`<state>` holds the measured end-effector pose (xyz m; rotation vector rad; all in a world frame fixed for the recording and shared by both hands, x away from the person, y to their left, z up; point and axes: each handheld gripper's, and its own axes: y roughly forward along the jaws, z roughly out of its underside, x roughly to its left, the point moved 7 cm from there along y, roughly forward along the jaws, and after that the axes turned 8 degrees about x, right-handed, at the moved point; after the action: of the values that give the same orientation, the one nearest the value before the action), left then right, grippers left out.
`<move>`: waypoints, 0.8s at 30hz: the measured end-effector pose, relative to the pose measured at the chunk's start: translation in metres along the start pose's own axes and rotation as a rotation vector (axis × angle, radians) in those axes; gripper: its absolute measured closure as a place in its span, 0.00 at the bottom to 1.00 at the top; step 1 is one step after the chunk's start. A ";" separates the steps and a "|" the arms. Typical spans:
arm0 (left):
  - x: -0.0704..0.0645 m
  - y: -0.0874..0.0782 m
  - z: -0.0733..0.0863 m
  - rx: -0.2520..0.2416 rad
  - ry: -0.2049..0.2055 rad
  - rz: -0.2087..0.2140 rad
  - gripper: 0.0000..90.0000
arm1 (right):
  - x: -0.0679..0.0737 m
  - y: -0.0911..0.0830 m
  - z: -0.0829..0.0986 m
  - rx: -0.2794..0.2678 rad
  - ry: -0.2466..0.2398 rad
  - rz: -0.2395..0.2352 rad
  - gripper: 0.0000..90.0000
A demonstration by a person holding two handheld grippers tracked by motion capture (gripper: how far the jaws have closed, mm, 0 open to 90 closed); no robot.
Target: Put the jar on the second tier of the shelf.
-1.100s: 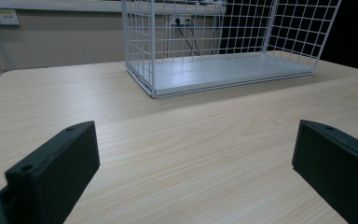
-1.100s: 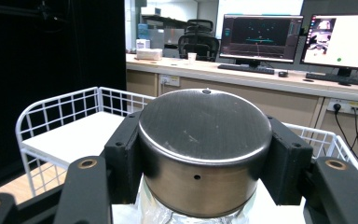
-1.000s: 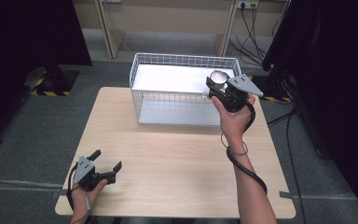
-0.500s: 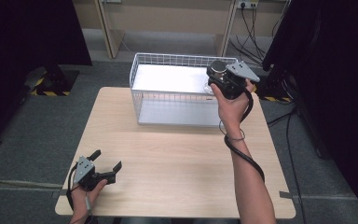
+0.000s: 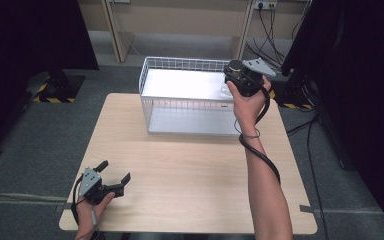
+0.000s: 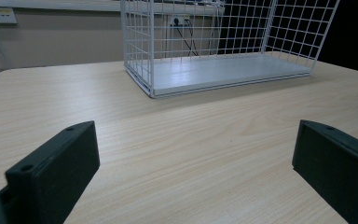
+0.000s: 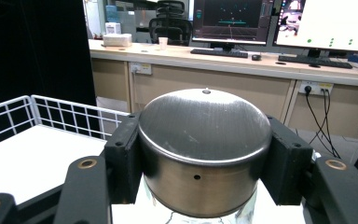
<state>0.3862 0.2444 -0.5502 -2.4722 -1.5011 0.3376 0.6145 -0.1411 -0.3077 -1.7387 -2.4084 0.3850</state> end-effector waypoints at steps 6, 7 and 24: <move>0.000 0.000 0.000 0.000 0.000 0.001 0.00 | 0.000 0.008 0.001 0.009 0.003 0.005 0.45; 0.000 0.000 0.000 0.000 0.000 0.002 0.00 | 0.000 0.010 0.002 0.012 0.001 0.005 0.45; 0.000 0.000 0.000 0.001 -0.001 0.003 0.00 | 0.000 0.023 0.015 0.048 -0.006 0.007 0.44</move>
<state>0.3862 0.2444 -0.5502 -2.4745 -1.4977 0.3400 0.6318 -0.1362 -0.3290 -1.7289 -2.3773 0.4455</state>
